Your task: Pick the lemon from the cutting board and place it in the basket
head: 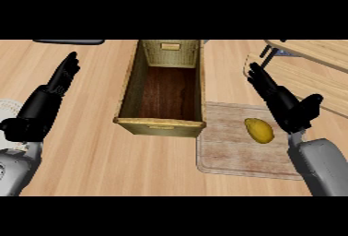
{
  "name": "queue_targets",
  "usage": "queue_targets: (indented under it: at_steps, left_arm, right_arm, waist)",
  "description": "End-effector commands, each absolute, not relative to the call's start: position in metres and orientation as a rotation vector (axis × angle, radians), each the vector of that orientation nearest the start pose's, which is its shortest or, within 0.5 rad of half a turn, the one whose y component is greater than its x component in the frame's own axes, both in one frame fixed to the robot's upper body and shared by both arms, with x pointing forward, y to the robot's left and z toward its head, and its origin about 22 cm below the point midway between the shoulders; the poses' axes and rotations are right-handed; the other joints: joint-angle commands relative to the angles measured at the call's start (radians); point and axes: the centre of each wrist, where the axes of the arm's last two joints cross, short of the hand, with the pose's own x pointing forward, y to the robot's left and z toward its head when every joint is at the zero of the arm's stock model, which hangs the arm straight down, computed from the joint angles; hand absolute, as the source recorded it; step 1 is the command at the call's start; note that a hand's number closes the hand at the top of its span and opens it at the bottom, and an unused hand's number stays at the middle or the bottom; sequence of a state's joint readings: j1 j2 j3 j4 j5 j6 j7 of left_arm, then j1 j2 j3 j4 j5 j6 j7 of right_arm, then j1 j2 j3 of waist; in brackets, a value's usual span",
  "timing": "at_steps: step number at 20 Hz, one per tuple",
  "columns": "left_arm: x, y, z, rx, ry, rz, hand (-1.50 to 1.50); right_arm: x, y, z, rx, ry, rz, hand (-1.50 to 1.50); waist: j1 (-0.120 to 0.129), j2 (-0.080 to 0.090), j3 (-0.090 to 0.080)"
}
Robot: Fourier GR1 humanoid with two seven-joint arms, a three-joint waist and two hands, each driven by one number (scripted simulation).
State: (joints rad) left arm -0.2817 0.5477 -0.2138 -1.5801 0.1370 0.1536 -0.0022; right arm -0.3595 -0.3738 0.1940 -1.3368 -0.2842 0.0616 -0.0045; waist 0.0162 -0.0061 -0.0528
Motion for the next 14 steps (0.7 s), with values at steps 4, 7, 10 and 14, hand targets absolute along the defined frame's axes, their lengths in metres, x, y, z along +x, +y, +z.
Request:
queue_targets:
  at_steps: [4, 7, 10, 14]
  left_arm:
    - [0.289, 0.262, 0.084, 0.131, -1.794, -0.405, 0.00]
    - [0.284, 0.254, 0.065, 0.040, -1.709, -0.409, 0.00]
    - [0.284, 0.257, 0.061, 0.041, -1.701, -0.367, 0.00]
    - [0.280, 0.266, 0.062, 0.038, -1.676, -0.371, 0.00]
  right_arm:
    - [0.345, -0.295, 0.089, 0.428, -1.672, 0.632, 1.50]
    - [0.344, -0.236, 0.134, 0.723, -1.859, 1.010, 1.50]
    - [0.319, -0.244, 0.076, 1.016, -1.771, 0.942, -1.50]
    - [0.287, -0.263, 0.042, 0.695, -1.902, 1.034, -1.50]
  waist:
    - [0.014, 0.020, 0.056]
    - [0.035, 0.012, 0.058]
    - [-0.012, 0.011, 0.057]
    - [-0.019, 0.006, 0.055]
